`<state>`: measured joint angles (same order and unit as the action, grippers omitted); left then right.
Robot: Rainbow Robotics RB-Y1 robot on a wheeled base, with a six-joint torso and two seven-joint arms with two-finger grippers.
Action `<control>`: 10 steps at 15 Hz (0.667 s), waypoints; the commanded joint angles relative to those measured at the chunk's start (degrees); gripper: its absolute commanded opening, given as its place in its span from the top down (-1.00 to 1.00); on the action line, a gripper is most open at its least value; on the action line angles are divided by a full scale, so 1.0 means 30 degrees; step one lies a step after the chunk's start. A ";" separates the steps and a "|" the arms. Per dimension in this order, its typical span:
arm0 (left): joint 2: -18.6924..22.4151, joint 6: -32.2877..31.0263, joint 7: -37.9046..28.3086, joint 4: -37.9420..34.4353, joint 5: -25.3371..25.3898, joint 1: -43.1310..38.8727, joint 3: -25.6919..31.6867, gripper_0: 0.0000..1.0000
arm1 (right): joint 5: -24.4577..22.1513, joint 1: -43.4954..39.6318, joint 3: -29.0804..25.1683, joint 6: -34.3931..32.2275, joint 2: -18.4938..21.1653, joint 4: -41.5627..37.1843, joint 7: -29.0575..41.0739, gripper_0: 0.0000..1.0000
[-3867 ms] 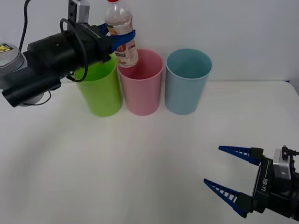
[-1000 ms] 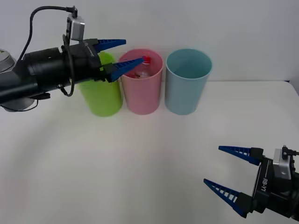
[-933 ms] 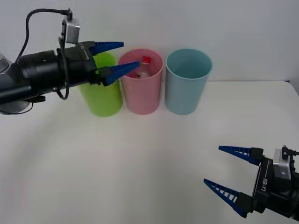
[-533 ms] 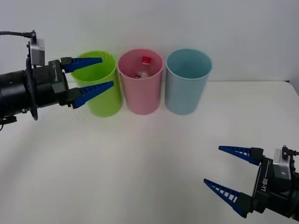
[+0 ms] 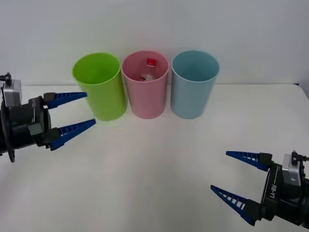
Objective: Grasp the object on the table and drop it into the matching bin: aluminum can to the light blue bin, PET bottle to the pink bin.
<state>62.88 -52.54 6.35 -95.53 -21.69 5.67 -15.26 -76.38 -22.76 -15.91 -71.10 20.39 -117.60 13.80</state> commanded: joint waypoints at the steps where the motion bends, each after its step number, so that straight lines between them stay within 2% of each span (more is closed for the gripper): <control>1: -0.0775 -0.0271 0.0432 -0.0353 -0.0270 -0.1656 0.0869 -1.00 | 0.0000 0.0000 0.0000 0.0000 0.0000 0.0000 0.0000 -1.00; 4: -0.3353 -0.1150 0.0051 -0.0324 -0.3815 -0.3355 0.3506 -1.00 | 0.0000 0.0000 0.0000 0.0000 0.0000 0.0000 0.0000 -1.00; 5: -0.3792 -0.1238 -0.0095 -0.0324 -0.4518 -0.3648 0.3858 -1.00 | 0.0000 0.0000 0.0000 0.0000 0.0000 0.0000 0.0000 -1.00; 9: -0.4935 -0.1560 -0.0154 -0.0324 -0.5572 -0.4674 0.4239 -1.00 | 0.0000 0.0000 0.0000 0.0000 0.0000 0.0000 0.0000 -1.00; 10: -0.5609 -0.1795 -0.0213 -0.0324 -0.6012 -0.5025 0.4590 -1.00 | 0.0000 0.0000 0.0000 0.0000 0.0000 0.0000 0.0000 -1.00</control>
<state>47.42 -57.44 5.81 -96.54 -38.85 -8.66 -2.19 -76.38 -22.76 -15.91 -71.10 20.39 -117.60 13.80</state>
